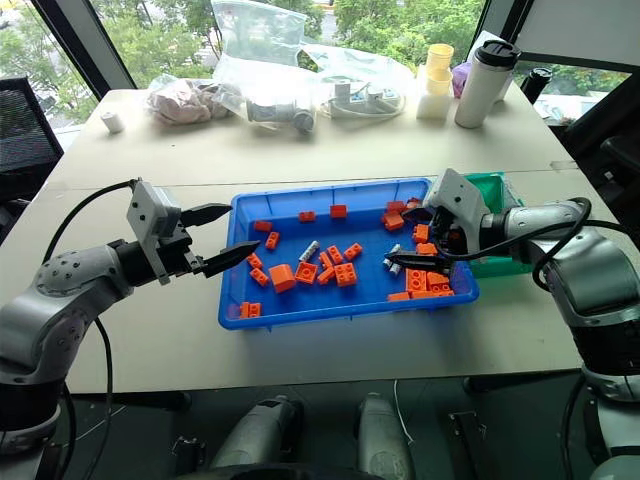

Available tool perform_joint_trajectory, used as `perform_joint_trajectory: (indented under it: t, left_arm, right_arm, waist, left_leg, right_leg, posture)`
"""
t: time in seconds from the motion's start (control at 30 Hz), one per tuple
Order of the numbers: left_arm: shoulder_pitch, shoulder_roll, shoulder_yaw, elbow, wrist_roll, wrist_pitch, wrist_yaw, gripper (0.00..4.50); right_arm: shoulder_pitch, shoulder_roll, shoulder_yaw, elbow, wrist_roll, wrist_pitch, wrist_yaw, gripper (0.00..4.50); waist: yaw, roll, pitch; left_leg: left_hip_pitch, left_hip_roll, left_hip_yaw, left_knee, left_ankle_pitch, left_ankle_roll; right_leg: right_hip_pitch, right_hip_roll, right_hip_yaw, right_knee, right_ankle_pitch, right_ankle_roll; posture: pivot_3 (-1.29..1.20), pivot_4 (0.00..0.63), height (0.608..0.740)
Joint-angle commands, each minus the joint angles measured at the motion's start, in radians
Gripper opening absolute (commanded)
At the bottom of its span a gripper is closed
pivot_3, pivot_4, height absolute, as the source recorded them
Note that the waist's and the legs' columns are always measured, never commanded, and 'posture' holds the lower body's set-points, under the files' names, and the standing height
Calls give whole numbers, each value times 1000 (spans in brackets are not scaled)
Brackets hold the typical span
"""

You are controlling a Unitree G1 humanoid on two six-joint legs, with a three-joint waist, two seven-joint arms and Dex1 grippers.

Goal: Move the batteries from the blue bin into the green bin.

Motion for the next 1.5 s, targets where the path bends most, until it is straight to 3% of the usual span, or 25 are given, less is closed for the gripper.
perform_joint_trajectory:
  t: [0.03,0.3,0.7,1.1,1.5]
  left_arm:
    - [-2,5,29,-15,1,-16,4,4500]
    - [7,36,87,-8,2,-9,10,4500]
    - [32,39,98,-48,2,7,30,4500]
    - [39,35,86,-62,4,5,46,4500]
    - [21,24,53,-48,28,-12,54,4500]
  right_arm:
    - [-70,55,25,23,-36,-16,-39,4455]
    - [-232,364,226,159,-164,84,-204,4455]
    - [-295,597,328,289,-270,167,-333,4455]
    - [-250,592,411,220,-367,232,-395,4455]
    - [-247,614,415,175,-383,284,-397,4455]
  waist:
    - [-1,0,0]
    - [-23,0,0]
    - [-26,0,0]
    - [-27,0,0]
    - [-28,0,0]
  left_leg:
    - [0,0,0,0,0,0]
    - [0,1,-1,-1,2,-3]
    - [0,0,-1,-1,2,-3]
    - [0,0,-1,-1,1,-2]
    - [0,0,-1,-1,1,-2]
  right_leg:
    - [0,0,0,0,0,0]
    - [-1,1,0,1,0,0]
    - [-3,3,1,2,0,0]
    - [-3,4,2,3,0,0]
    - [-3,4,2,3,0,0]
  posture:
    - [0,150,740]
    - [0,150,740]
    - [0,150,740]
    - [0,150,740]
    - [0,150,740]
